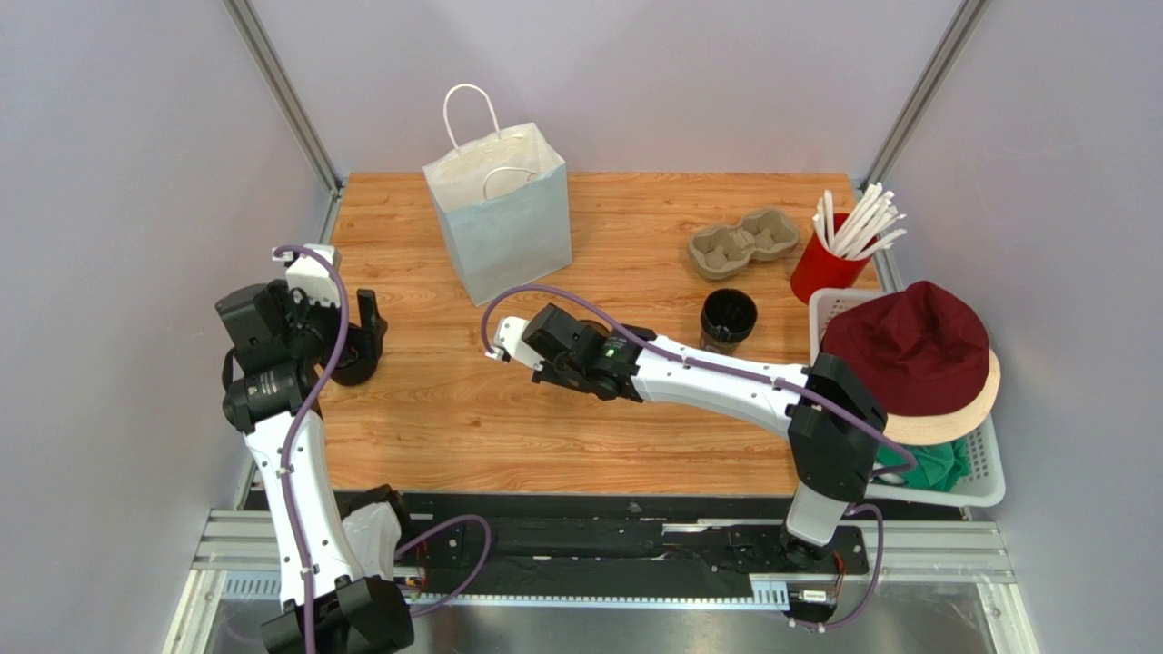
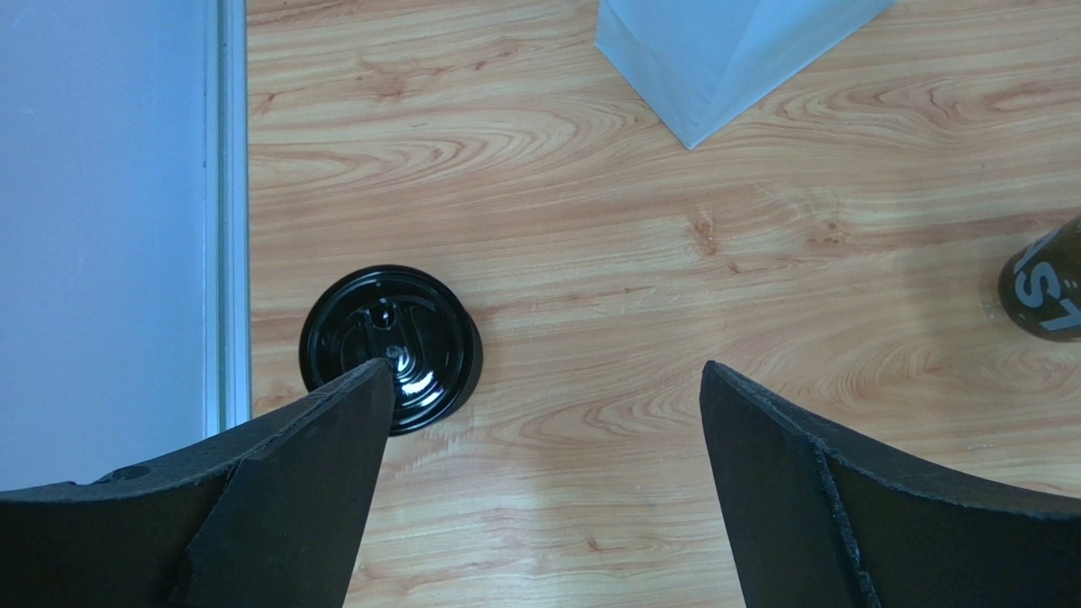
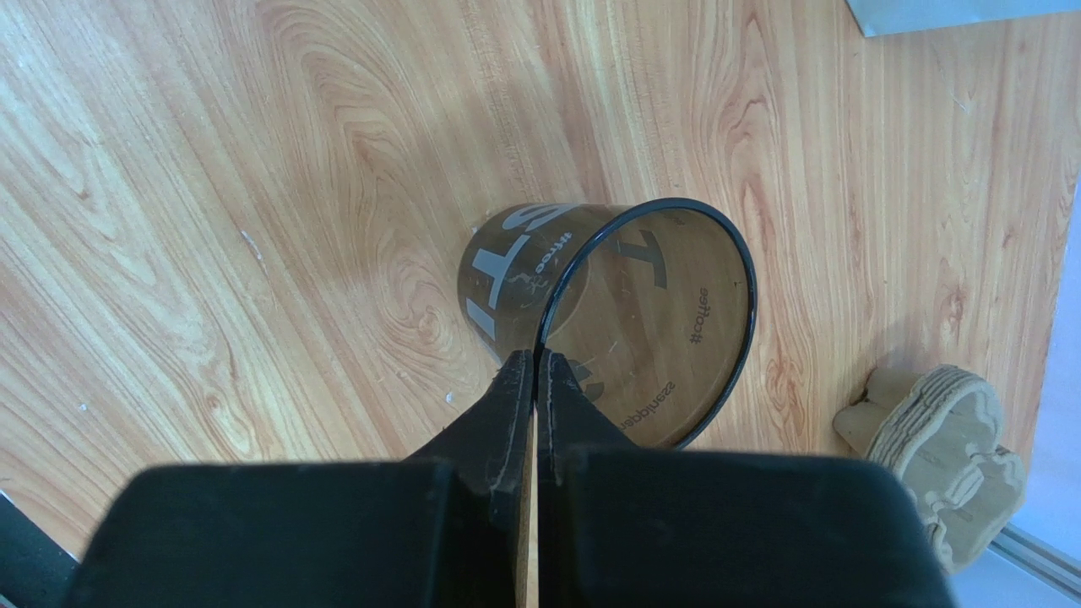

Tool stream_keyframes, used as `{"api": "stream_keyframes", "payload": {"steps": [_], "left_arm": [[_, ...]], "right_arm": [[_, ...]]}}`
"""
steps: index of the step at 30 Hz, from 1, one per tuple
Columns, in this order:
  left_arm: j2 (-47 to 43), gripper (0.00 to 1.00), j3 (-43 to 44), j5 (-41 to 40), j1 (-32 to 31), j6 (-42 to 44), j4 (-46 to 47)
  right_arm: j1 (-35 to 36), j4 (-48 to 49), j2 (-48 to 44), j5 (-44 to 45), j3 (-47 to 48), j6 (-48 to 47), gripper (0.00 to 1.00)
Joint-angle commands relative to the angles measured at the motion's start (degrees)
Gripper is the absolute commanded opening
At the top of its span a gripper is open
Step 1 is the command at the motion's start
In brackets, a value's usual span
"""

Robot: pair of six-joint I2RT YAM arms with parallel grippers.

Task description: Pack the takeout coffee

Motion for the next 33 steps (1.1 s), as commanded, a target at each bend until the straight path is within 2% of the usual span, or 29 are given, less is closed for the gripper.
{"api": "stream_keyframes", "payload": {"steps": [1, 8, 17, 22, 24, 26, 29, 33], "left_arm": [[-0.66, 0.99, 1.24, 1.83, 0.65, -0.97, 1.08], [-0.84, 0.99, 0.89, 2.01, 0.74, -1.14, 1.17], [-1.19, 0.99, 0.71, 2.18, 0.74, -1.06, 1.44], [-1.36, 0.99, 0.62, 2.18, 0.65, -1.06, 1.52], [-1.28, 0.99, 0.54, 2.1, 0.74, -1.06, 1.61], [-1.36, 0.99, 0.54, 2.1, 0.74, -1.06, 1.61], [-1.28, 0.99, 0.45, 2.18, 0.65, -1.06, 1.7], [-1.1, 0.99, 0.36, 2.45, 0.65, -1.06, 1.79]], "right_arm": [[0.66, 3.5, 0.58, 0.78, -0.6, 1.47, 0.0], [0.84, 3.67, 0.85, 0.87, -1.31, 1.73, 0.0], [0.93, 2.97, 1.02, 0.08, -1.57, 1.29, 0.1], [0.84, 2.62, 1.37, -0.27, -1.66, 1.38, 0.11], [0.93, 2.36, 1.11, -0.18, -1.49, 1.29, 0.15], [0.93, 2.18, 0.5, -0.36, -1.22, 1.21, 0.27], [0.93, 1.57, -0.38, -0.71, -0.52, 1.12, 0.35], [0.84, 0.34, -1.53, -1.15, 0.44, 1.21, 0.36]]}}
